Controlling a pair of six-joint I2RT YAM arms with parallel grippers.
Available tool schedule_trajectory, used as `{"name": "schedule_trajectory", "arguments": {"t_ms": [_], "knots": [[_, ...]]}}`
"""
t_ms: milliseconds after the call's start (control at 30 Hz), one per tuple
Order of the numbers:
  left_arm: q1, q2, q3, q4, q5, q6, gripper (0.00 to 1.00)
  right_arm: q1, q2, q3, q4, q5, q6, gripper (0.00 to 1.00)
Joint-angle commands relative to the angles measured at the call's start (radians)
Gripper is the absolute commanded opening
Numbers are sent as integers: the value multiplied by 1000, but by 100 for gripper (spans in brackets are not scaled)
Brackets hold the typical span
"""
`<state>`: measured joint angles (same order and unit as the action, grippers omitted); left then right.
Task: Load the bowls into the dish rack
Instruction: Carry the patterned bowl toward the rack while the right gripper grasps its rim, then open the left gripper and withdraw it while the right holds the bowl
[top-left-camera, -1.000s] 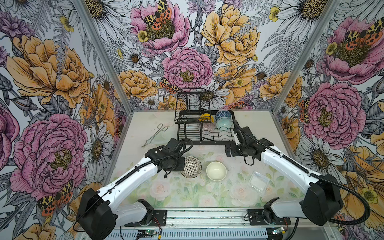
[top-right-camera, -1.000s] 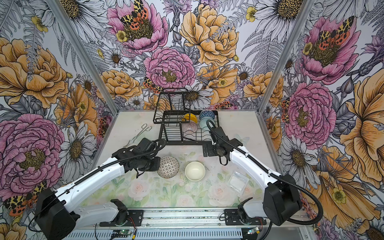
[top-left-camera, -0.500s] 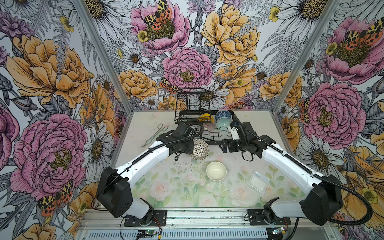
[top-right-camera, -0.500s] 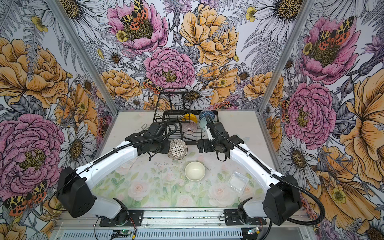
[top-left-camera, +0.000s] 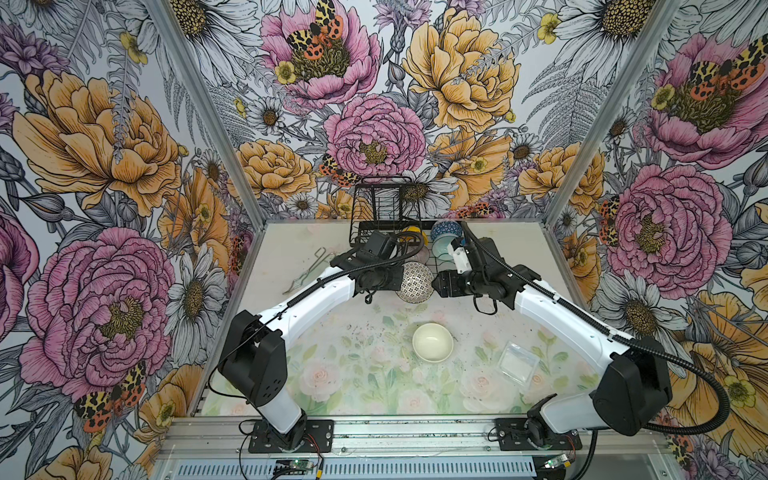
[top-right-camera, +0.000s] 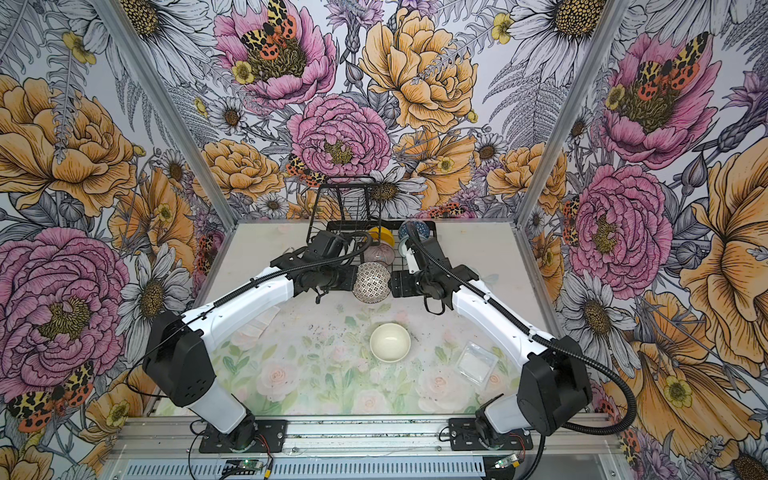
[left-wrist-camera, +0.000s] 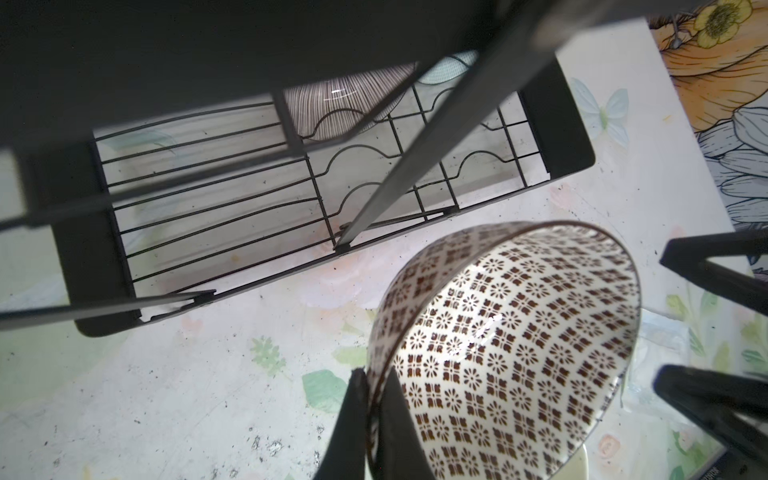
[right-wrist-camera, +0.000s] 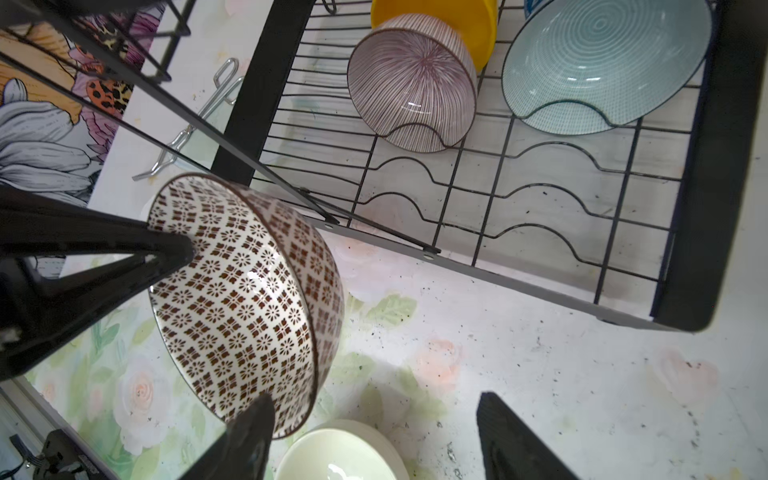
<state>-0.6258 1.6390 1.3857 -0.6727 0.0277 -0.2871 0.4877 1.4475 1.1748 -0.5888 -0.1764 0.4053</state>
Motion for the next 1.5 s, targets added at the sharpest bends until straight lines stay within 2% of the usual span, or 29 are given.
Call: {"name": "schedule_trajectory", "arguments": {"t_ms": [0,100,233,333,633,1000,1100,1133,1167,1467], "knots": [[-11,-2,52,86,44,14,0,6,22,26,50,-12,16,65],[-20,6,61,95,51,12,0,6,30,29,65,-5,17,55],[-35,19,72,103,63,9,0,5,43,36,74,-2,17,51],[-43,28,73,109,69,1,0,5,52,37,80,3,18,42],[-51,34,73,111,77,-7,0,3,53,31,82,21,21,0],[-52,-4,42,111,73,-5,1,-7,12,14,81,44,5,0],[-38,-35,12,113,64,1,26,-18,3,11,80,49,-11,0],[-30,-48,2,112,65,-1,38,-23,-1,10,79,52,-14,0],[-23,-62,-10,113,62,-2,44,-26,-7,8,79,50,-16,0],[38,-187,-92,82,30,6,87,-43,-58,-25,71,82,-42,0]]}}
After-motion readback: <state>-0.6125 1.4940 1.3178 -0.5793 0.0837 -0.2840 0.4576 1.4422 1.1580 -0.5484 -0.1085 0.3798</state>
